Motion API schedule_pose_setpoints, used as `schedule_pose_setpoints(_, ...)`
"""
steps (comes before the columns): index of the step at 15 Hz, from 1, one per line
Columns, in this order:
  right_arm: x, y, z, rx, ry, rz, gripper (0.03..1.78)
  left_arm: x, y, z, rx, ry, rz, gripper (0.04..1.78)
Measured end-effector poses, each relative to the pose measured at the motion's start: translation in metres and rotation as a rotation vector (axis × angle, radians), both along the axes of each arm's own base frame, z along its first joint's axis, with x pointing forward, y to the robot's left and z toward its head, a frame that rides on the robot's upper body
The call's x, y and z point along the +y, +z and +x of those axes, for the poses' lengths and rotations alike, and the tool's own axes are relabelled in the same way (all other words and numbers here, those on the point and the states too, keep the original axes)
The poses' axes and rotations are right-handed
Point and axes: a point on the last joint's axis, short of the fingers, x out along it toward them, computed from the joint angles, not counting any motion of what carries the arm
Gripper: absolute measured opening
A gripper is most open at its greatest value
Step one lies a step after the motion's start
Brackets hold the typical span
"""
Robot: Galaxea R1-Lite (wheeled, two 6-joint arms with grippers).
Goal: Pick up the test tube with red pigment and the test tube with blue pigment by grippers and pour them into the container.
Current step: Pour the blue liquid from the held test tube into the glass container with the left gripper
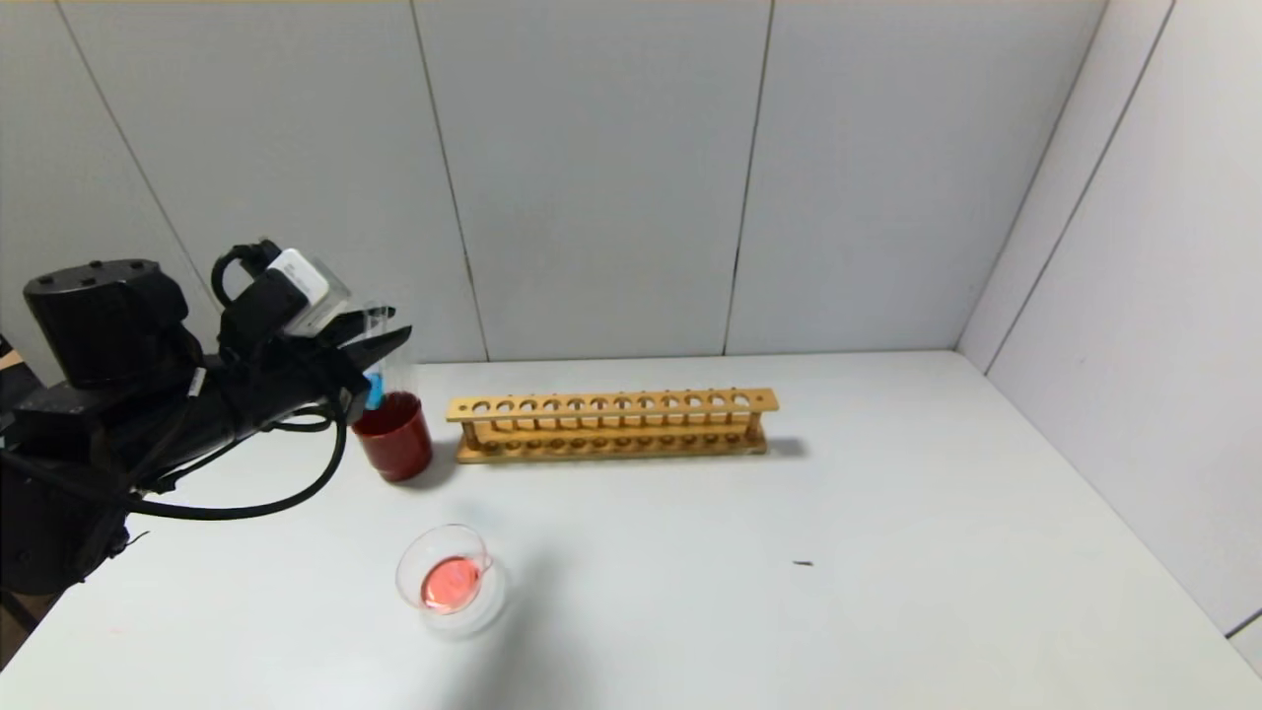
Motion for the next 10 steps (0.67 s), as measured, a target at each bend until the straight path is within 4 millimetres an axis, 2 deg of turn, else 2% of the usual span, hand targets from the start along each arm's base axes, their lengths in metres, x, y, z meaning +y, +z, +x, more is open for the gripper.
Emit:
schedule_pose_setpoints(4, 0.0, 0.0, 0.0, 0.0, 0.0, 0.0, 1.75, 0.005, -0.016, 0.014, -0.102, -0.086, 0.253, 0.32)
schedule_pose_setpoints(10, 0.0, 0.0, 0.0, 0.0, 0.0, 0.0, 1.75, -0.012, -0.042, 0.02, -0.201, -0.19, 0.52, 0.32)
